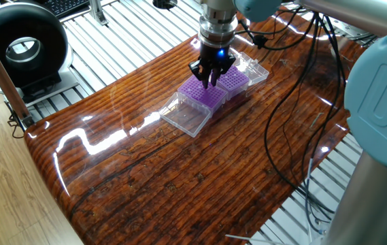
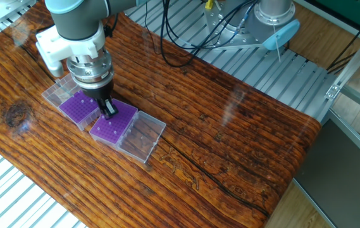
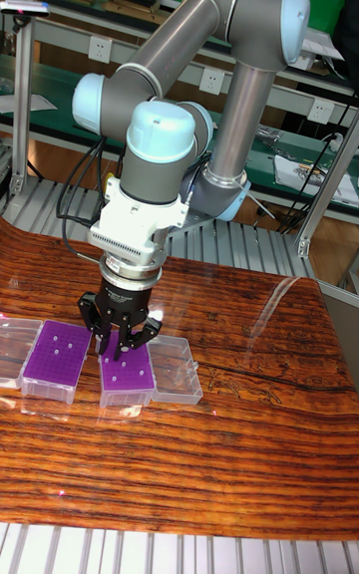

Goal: Transfer all small pipette tips from one holder to another

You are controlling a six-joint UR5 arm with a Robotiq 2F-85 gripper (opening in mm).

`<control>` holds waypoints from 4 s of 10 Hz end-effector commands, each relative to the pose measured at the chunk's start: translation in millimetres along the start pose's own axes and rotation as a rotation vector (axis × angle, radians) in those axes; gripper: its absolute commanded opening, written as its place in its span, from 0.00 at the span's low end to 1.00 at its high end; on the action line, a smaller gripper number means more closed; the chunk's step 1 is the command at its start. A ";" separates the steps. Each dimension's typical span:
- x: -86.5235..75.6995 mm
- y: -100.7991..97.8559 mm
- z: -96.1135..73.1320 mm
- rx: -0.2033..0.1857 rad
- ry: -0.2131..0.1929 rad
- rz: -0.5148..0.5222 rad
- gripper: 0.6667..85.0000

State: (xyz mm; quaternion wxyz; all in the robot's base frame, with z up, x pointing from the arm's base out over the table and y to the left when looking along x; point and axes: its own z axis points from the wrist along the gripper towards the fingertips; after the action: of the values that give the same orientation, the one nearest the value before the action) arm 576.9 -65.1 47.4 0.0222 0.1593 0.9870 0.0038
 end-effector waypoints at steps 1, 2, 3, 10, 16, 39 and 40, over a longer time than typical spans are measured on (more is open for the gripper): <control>0.3 2.3 -0.1 -0.006 -0.002 0.012 0.32; -0.2 2.0 -0.6 -0.007 -0.001 0.010 0.32; 0.2 1.4 -0.9 -0.005 0.000 0.010 0.32; 1.4 0.8 -0.8 0.006 -0.004 0.014 0.32; 1.1 2.8 -6.0 -0.014 -0.002 -0.001 0.32; -12.1 -16.4 -5.2 0.042 -0.027 -0.002 0.01; -13.5 -15.5 -5.2 0.039 -0.032 -0.017 0.01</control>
State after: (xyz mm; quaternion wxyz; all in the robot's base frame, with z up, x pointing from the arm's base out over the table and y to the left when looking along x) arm 578.2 -85.7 51.6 0.0241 0.1547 0.9873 -0.0254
